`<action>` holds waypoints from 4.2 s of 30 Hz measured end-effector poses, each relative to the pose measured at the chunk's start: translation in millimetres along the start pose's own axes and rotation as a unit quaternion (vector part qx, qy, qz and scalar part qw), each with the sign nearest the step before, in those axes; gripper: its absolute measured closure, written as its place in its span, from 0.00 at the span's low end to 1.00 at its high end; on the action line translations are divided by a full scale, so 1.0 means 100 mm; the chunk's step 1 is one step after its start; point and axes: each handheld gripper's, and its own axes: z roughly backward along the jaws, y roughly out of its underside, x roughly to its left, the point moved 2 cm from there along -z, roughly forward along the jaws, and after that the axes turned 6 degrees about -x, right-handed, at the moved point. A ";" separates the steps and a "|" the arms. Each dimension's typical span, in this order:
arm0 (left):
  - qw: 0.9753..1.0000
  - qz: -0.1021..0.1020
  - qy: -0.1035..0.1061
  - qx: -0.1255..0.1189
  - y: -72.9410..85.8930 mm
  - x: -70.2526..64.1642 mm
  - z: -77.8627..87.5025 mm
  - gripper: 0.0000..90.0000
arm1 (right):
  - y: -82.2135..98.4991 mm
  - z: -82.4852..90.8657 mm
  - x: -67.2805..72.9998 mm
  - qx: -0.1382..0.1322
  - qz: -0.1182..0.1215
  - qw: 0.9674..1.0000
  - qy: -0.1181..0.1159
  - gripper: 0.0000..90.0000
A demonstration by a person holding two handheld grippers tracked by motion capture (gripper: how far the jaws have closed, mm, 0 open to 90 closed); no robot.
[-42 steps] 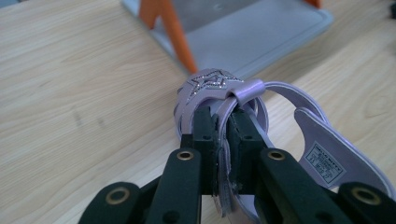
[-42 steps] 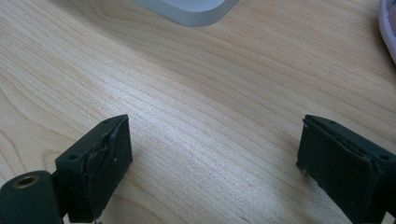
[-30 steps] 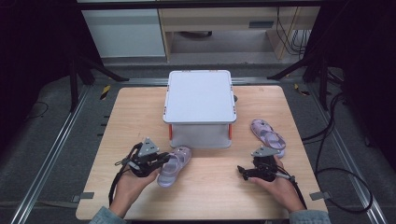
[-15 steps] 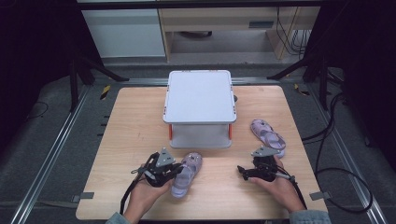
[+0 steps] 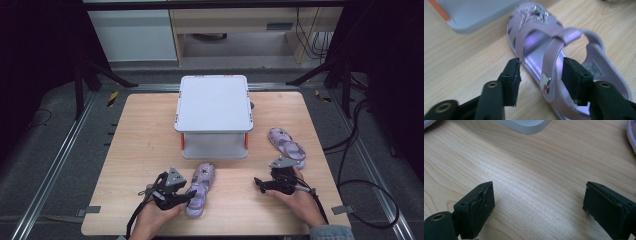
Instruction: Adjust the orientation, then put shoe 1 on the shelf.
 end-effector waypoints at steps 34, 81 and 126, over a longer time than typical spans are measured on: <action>0.998 0.001 -0.032 -0.051 -0.47 0.26 0.07 0.89 | -0.38 0.34 -0.15 -0.025 -0.026 0.998 -0.043 0.74; 0.990 0.034 -0.101 -0.091 -0.71 0.56 -0.33 0.89 | -1.82 0.47 -0.06 -0.106 -0.015 0.993 -0.046 0.99; 0.978 0.094 -0.150 -0.107 -0.64 0.63 -0.75 0.88 | -2.04 -0.02 0.08 -0.080 0.013 0.995 -0.051 0.98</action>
